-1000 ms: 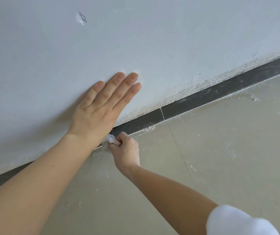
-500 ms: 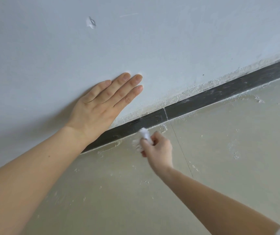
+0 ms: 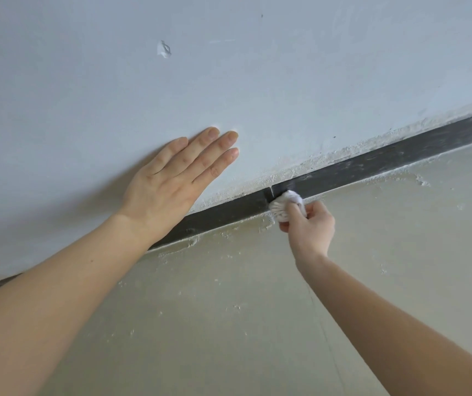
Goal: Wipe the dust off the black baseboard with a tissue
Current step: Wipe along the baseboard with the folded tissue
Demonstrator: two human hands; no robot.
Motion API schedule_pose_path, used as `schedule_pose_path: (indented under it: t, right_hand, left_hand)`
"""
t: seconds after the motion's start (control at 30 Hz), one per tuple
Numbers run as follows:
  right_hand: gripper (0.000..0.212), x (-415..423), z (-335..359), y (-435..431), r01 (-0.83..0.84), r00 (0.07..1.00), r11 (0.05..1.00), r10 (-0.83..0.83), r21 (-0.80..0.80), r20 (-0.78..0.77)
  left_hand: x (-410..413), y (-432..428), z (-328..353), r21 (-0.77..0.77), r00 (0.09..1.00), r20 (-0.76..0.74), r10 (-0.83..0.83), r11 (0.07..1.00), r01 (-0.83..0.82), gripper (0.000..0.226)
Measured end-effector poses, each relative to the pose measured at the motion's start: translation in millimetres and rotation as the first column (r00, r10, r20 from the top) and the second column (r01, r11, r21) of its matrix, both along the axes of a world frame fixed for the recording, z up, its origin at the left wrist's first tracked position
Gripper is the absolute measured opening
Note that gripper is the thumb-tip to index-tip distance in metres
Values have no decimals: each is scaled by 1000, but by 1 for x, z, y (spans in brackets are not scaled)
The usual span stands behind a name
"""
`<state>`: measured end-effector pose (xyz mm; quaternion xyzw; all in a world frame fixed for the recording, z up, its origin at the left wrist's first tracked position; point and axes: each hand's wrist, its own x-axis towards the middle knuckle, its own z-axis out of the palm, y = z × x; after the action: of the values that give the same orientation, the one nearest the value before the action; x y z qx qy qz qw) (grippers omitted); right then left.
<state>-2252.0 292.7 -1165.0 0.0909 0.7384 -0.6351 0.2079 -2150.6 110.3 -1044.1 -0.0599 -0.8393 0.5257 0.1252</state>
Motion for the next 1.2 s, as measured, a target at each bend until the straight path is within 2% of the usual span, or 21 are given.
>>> schedule_pose_path:
  t: [0.1,0.2,0.3,0.37,0.5,0.57,0.67,0.77,0.83,0.87,0.93,0.97,1.0,1.03,1.1,1.2]
  right_hand:
    - [20,-15,0,24,29,1000,999,-29,19,-5]
    - [25,-6,4,30,-134,986,990,136,31,-95]
    - [29,2,14,20,-324,916,939,341,112,-213]
    - [32,-1,22,13,-381,863,908,417,175,-286]
    - [28,-21,35,14,-416,747,835,539,360,-389]
    - [27,-35,38,24,-402,676,797,591,451,-441]
    - [27,-58,42,39,-354,632,791,595,498,-496]
    - [28,-74,40,52,-310,627,795,584,522,-516]
    - [24,-81,35,59,-238,681,825,518,513,-518]
    - [23,-85,31,63,-172,743,856,438,488,-506]
    - [20,-94,25,72,26,876,926,160,377,-454]
    - [19,-95,24,76,106,907,944,37,311,-420]
    - [20,-93,22,79,133,913,953,-12,271,-407]
    - [21,-88,20,81,101,910,959,20,266,-415]
    - [24,-69,15,76,-79,888,952,202,296,-412]
    - [28,-31,9,52,-399,806,860,495,318,-325]
  left_hand:
    - [-2,7,-7,51,999,-24,40,998,-39,86]
    - [-11,16,-14,103,998,-26,58,993,-55,93]
    - [-29,31,-20,100,999,-48,26,995,-22,86]
    - [-40,40,-25,96,999,-51,18,995,-13,83]
    - [-48,48,-29,143,995,-67,73,988,-63,94]
    - [-48,49,-30,148,995,-62,78,987,-68,93]
    - [-48,50,-30,149,996,-55,68,987,-59,87]
    - [-48,50,-30,146,995,-63,72,987,-62,88]
    - [-48,50,-30,145,995,-67,76,987,-66,89]
    - [-48,50,-30,145,995,-65,79,987,-69,89]
    - [-48,51,-29,147,995,-60,80,987,-71,88]
    - [-48,51,-30,150,995,-61,78,986,-68,89]
    - [-48,51,-30,151,995,-63,77,986,-66,89]
    - [-48,51,-30,147,995,-68,76,987,-65,90]
    - [-49,51,-31,133,994,-76,74,989,-63,91]
    - [-49,52,-31,142,994,-74,79,988,-67,94]
